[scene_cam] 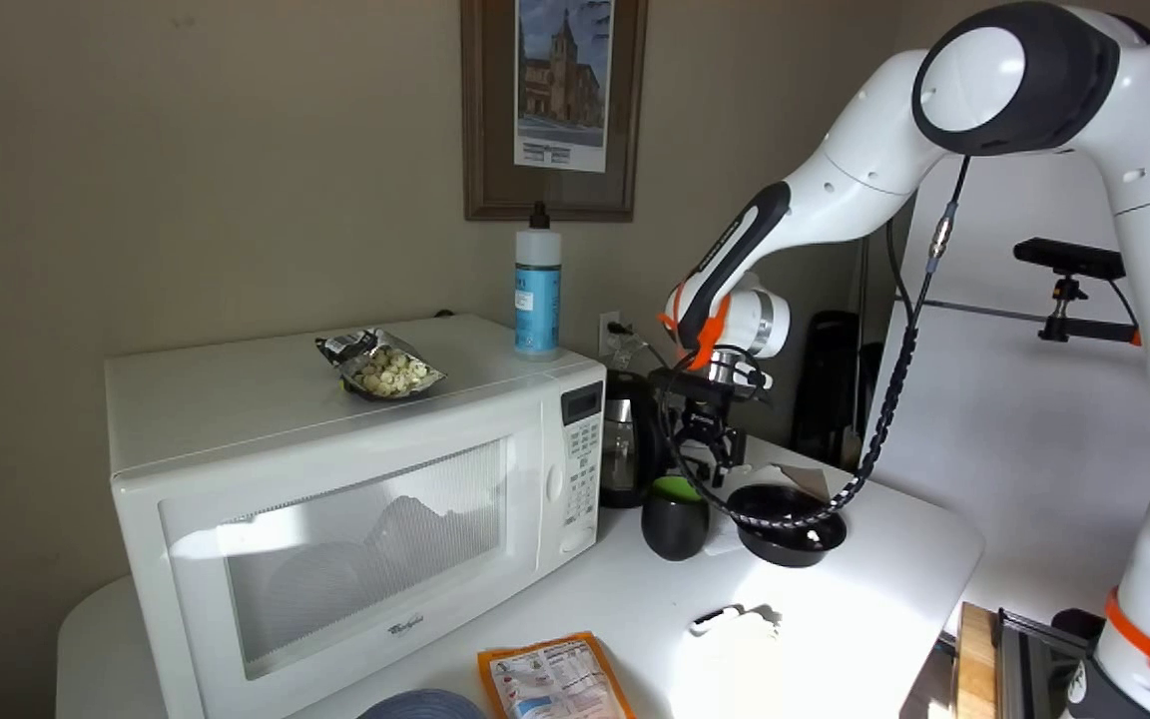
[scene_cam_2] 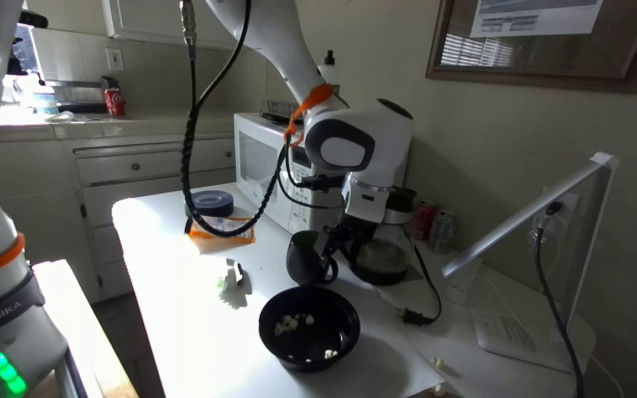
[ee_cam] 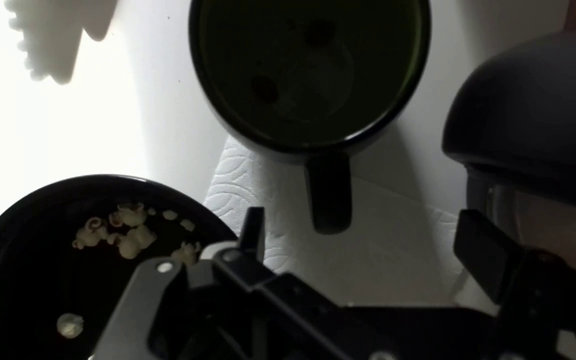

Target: Put the black mug on top of the microwave

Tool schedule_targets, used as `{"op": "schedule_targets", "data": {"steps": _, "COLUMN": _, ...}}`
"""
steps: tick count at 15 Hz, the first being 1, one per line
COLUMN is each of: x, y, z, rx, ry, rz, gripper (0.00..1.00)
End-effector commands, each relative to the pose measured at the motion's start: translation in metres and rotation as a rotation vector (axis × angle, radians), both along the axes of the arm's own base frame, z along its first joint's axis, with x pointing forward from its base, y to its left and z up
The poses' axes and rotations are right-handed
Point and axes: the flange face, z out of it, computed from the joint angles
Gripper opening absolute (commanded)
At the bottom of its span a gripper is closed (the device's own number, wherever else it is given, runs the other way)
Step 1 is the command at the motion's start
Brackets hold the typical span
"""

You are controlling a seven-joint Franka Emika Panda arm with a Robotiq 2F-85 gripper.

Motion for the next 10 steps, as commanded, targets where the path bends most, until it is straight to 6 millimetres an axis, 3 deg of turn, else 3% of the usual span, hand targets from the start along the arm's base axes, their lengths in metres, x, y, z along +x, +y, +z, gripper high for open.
{"op": "schedule_targets", "data": {"steps": 1, "x": -0.006, "y": 0.017, "z": -0.008, "rx": -0.030, "ry": 0.035, "rz": 0.028, "gripper": 0.94}}
{"op": "schedule_targets", "data": {"steps": 9, "x": -0.015, "y": 0.038, "z": -0.010, "rx": -0.070, "ry": 0.028, "rz": 0.102, "gripper": 0.81}}
{"op": "schedule_targets", "data": {"steps": 10, "x": -0.016, "y": 0.041, "z": -0.009, "rx": -0.074, "ry": 0.023, "rz": 0.112, "gripper": 0.75}}
